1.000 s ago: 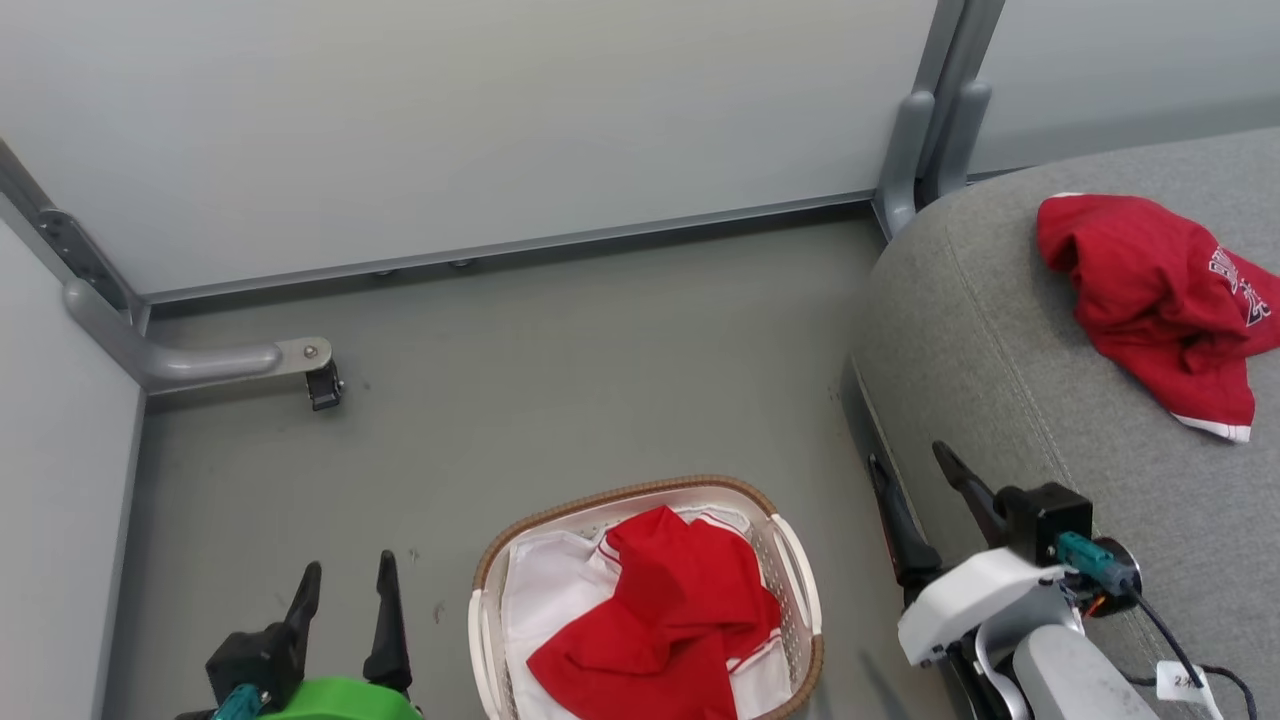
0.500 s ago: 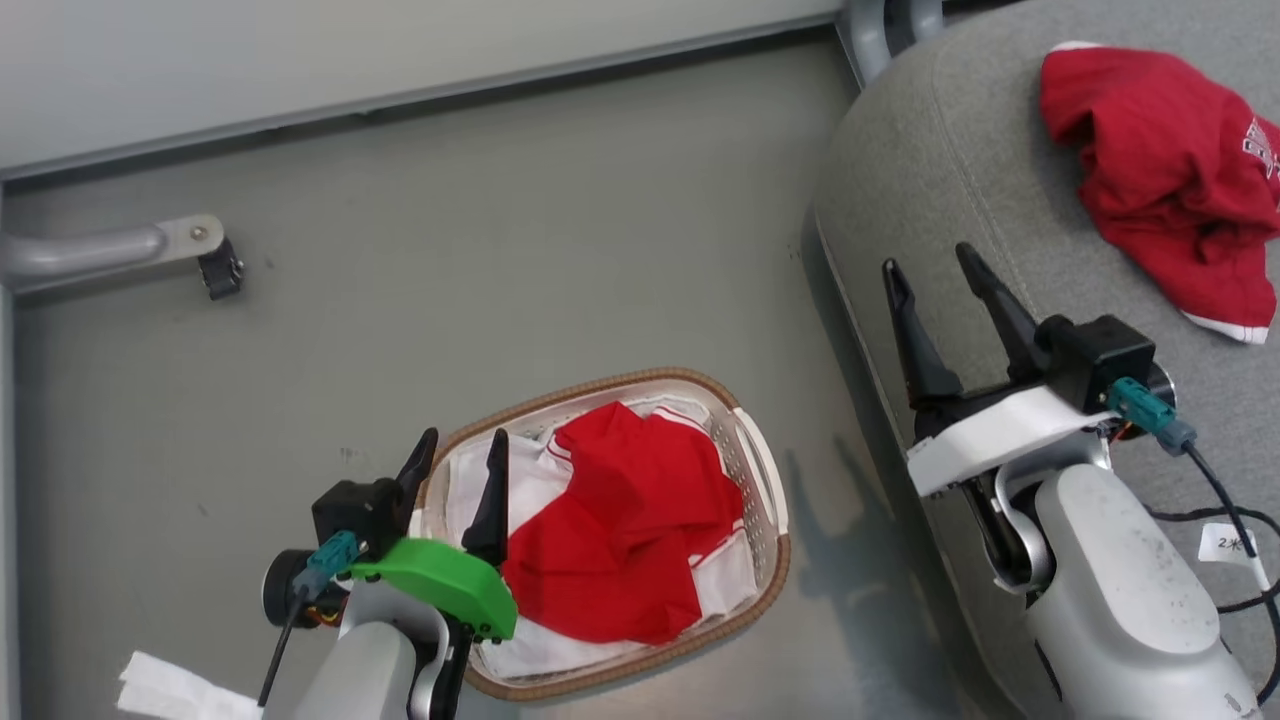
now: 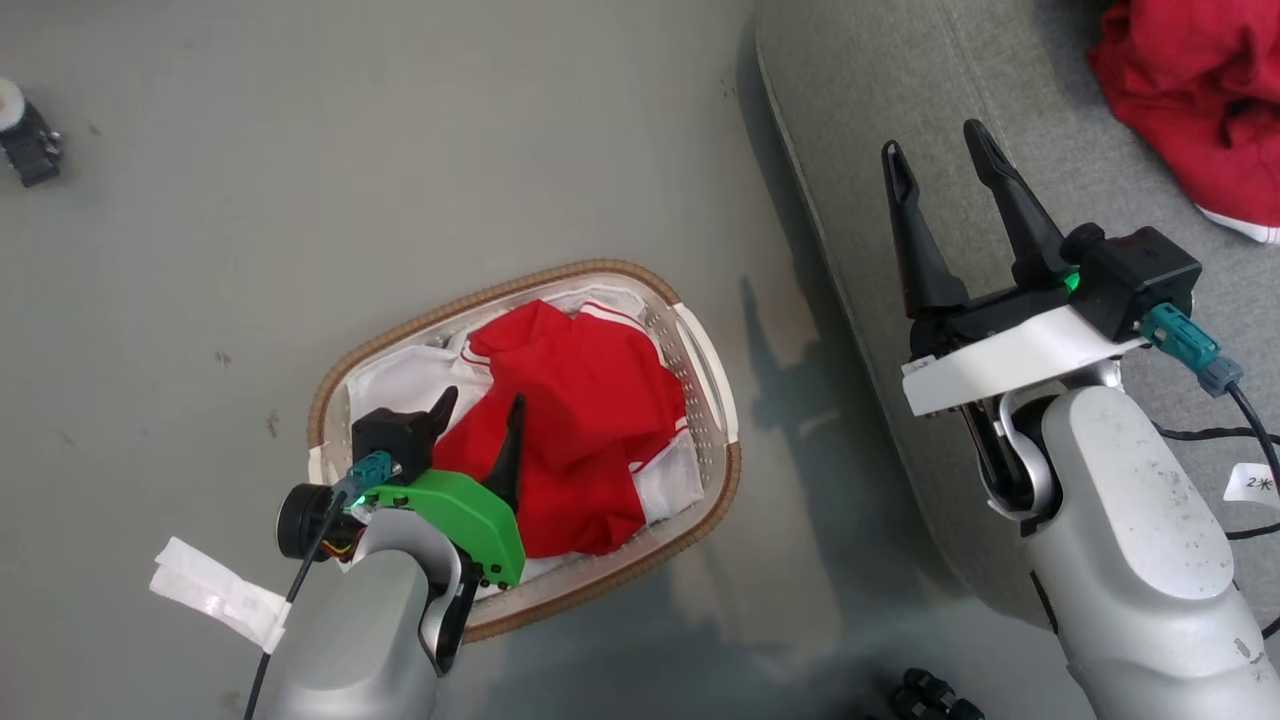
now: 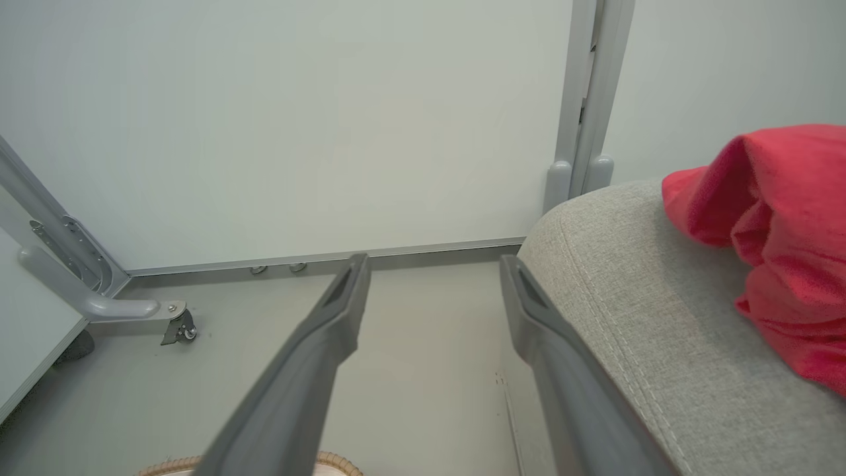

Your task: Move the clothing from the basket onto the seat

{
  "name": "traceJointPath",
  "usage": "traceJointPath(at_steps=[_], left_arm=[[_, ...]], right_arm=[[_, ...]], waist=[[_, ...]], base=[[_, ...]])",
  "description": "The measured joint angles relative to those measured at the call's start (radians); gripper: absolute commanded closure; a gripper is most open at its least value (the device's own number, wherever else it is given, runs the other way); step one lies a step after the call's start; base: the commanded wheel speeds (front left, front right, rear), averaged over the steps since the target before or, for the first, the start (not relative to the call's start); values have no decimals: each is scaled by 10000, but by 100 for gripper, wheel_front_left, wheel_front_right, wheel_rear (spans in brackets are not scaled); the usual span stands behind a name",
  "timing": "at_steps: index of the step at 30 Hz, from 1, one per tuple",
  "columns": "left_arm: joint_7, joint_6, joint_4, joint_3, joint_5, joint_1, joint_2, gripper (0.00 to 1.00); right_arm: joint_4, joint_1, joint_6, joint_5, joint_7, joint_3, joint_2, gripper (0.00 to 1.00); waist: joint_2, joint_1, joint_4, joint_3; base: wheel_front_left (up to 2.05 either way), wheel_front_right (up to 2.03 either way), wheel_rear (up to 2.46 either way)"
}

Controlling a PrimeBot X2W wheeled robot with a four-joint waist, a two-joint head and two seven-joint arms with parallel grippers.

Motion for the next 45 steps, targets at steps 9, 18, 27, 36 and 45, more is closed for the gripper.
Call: traceJointPath(at_steps=[9,18,27,36,45], left_arm=[[0,-15,1007,-813,-100,-472,-2,0],[-2,-29,1827,-1862,-44,-1179,4,0],[0,359,2878,-2631,460,-2203,4,0],[-2,529,3208,-2932,481,-2932,4,0],[0,355,3198,-3342,224,-3262,6,82]], right_arm=[[-230,-147,0,36,0,-79,73,0],[-777,-476,0,77,0,-117,81,0],[-1120,-755,0,77,0,-125,125,0],[-1237,-783,0,105,0,-144,267,0],[-1275,-804,0,107,0,-138,378,0]], waist=[[0,0,-482,1086],[0,0,-691,2004],[0,1,-832,2769],[0,0,-1009,3173],[0,0,-1104,3289]], base=[[0,0,0],[0,0,0],[0,0,0],[0,0,0],[0,0,0]])
